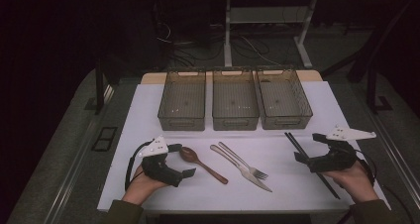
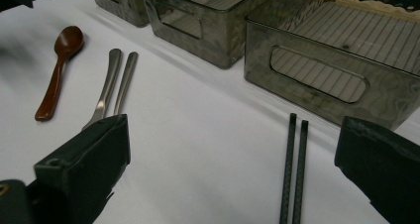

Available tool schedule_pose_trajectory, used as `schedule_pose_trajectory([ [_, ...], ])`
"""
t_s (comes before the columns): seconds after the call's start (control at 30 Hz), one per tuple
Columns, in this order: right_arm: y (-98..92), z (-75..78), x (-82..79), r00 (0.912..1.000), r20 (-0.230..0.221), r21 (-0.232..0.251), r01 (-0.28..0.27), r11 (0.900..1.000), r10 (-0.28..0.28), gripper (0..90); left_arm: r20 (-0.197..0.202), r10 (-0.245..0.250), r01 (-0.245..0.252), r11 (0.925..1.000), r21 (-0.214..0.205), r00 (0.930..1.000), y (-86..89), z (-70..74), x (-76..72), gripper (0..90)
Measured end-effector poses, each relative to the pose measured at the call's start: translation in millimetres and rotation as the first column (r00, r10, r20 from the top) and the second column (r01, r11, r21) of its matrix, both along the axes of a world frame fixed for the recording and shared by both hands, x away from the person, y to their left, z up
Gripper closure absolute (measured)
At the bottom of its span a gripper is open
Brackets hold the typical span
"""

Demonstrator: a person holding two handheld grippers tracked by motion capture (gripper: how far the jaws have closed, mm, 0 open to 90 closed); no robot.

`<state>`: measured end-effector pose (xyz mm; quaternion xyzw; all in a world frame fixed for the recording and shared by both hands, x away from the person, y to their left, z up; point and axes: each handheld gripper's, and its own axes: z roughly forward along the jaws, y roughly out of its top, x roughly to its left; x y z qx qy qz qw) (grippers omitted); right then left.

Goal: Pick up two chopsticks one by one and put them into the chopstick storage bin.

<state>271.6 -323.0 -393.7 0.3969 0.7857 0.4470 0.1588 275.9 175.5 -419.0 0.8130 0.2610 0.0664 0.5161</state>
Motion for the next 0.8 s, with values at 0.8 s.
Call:
schedule_pose_trajectory([
  [0.8, -19.7, -13.7, 12.6, 0.9911, -0.109, -0.125, 0.063, 0.9901, -0.077, 1.9, -0.003, 0.006, -0.006, 0.9999, 0.008, 1.0, 1.5, -0.4, -1.7, 0.0],
])
